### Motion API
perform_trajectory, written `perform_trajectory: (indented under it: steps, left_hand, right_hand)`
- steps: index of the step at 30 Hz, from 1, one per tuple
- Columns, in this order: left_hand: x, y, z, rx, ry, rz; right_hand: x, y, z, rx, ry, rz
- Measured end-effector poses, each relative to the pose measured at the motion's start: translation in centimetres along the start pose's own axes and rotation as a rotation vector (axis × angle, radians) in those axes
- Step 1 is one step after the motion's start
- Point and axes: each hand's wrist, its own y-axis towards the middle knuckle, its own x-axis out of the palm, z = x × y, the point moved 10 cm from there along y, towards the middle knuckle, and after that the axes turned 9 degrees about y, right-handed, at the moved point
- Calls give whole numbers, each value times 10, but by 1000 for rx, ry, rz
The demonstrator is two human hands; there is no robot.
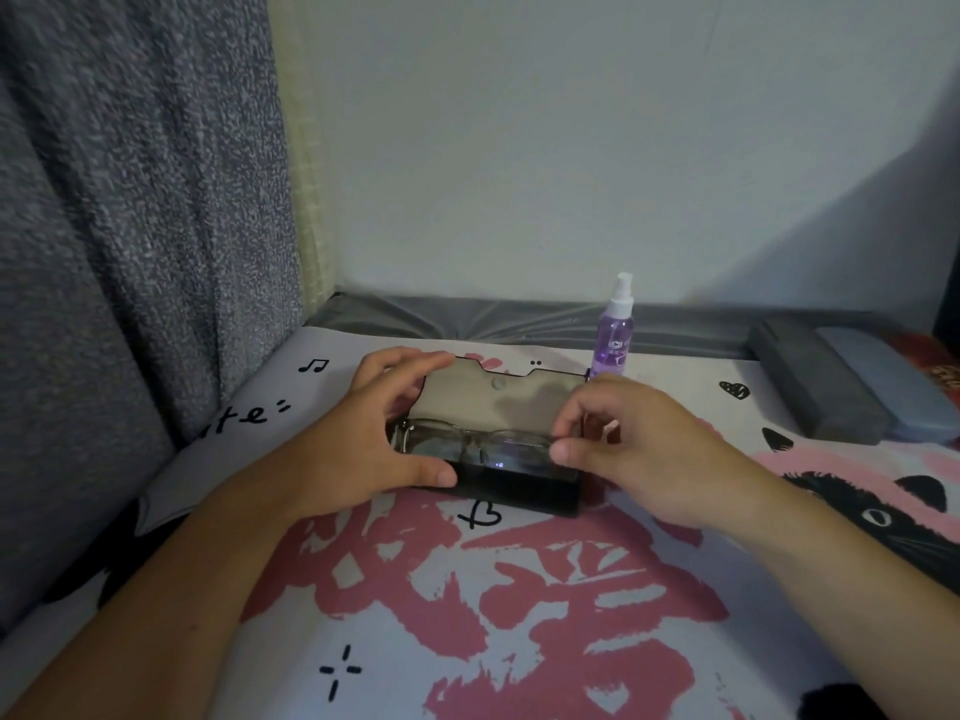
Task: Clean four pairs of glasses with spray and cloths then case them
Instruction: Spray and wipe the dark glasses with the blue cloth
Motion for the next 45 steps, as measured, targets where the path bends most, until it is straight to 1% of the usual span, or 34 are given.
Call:
perform_trajectory:
  steps: [2, 5, 7, 9, 10, 12, 13, 14, 15, 16, 17, 18, 19, 22, 24, 26, 28, 30, 33, 35, 37, 40, 43, 45]
  left_hand:
    - [2, -1, -1, -10, 9, -38]
    - [-3, -4, -5, -32, 63, -77]
    - [-16, -7, -9, -49, 78, -41]
    - [-29, -8, -15, -71, 106, 0]
    - [-34, -9, -17, -89, 133, 3]
    - [-39, -11, -15, -117, 221, 11]
    - [-46, -11, -9, -100, 233, 66]
    - [-55, -12, 1, -71, 166, 160]
    - [-64, -14, 12, -44, 46, 261]
    - [-69, -18, 23, -27, -49, 336]
    - [-70, -20, 34, -6, -78, 368]
    - [-63, -19, 44, 17, -39, 342]
    - [-49, -17, 53, 44, 30, 263]
    - [4, -15, 62, 117, 269, -55]
    - [17, -17, 64, 144, 344, -130]
    - [17, -20, 72, 173, 339, -137]
    - [19, -21, 74, 162, 257, -154]
    - [26, -21, 73, 150, 222, -196]
    - [32, -21, 70, 130, 214, -225]
    - [25, -21, 67, 88, 105, -191]
    - [22, -22, 68, 65, 39, -177]
    - [27, -22, 72, 89, 107, -177]
    - [25, -21, 70, 80, 150, -145]
    - [25, -21, 69, 77, 147, -162]
  right_hand:
    - [-6, 0, -4, -19, 79, 14]
    - [-25, 1, -7, -58, 223, 96]
    - [-36, 0, -4, -61, 393, 156]
    - [-37, -1, -1, -45, 525, 169]
    - [-36, -1, -1, -45, 539, 156]
    - [-32, -2, -5, -56, 475, 96]
    - [-29, -3, -7, -61, 427, 45]
    - [-24, -4, -10, -62, 389, -13]
    - [-20, -6, -12, -59, 357, -66]
    - [-16, -7, -13, -53, 327, -105]
    - [-13, -8, -13, -47, 302, -133]
    - [-10, -8, -12, -38, 280, -155]
    - [-7, -8, -11, -29, 255, -178]
    - [0, -8, -6, 11, 171, -241]
    - [0, -9, -3, 38, 110, -257]
    - [2, -10, -2, 51, 82, -272]
    - [3, -11, -2, 49, 42, -277]
    - [1, -10, -3, 32, -47, -236]
    - [6, -10, -11, -48, -152, -230]
    - [10, -10, -17, -115, -185, -241]
    - [8, -10, -21, -162, -210, -219]
    - [4, -10, -21, -191, -256, -198]
    - [1, -10, -21, -197, -224, -191]
    - [-2, -11, -24, -206, -207, -183]
